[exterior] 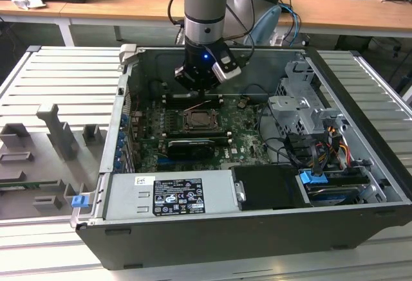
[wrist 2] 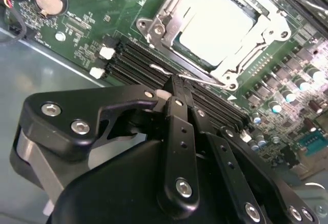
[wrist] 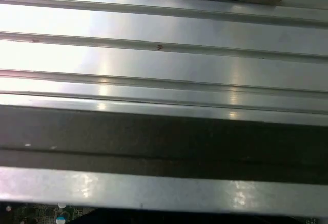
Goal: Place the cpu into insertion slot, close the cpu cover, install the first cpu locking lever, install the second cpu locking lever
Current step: 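Install the first cpu locking lever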
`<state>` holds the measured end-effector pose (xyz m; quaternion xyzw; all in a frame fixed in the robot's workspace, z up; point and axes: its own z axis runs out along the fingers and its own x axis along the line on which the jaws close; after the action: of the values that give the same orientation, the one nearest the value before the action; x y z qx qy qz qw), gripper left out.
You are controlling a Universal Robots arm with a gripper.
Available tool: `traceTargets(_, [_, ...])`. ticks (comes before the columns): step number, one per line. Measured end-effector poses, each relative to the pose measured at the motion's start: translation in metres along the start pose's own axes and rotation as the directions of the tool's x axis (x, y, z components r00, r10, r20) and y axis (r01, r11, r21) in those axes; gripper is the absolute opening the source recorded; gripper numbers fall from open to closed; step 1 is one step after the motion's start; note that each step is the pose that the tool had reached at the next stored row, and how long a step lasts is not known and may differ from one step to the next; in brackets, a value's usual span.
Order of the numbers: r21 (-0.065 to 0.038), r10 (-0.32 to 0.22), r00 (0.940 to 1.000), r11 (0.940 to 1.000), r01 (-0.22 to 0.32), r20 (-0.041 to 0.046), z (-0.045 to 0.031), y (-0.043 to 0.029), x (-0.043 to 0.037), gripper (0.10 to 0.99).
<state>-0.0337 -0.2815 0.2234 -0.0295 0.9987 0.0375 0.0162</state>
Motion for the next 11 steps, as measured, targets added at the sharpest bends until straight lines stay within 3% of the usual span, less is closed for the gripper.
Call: traceTargets(11, [0.000, 0.007, 1.0000, 1.0000, -0.007, 0.0004, 0.0097, -0.0012, -0.0074, 0.106])
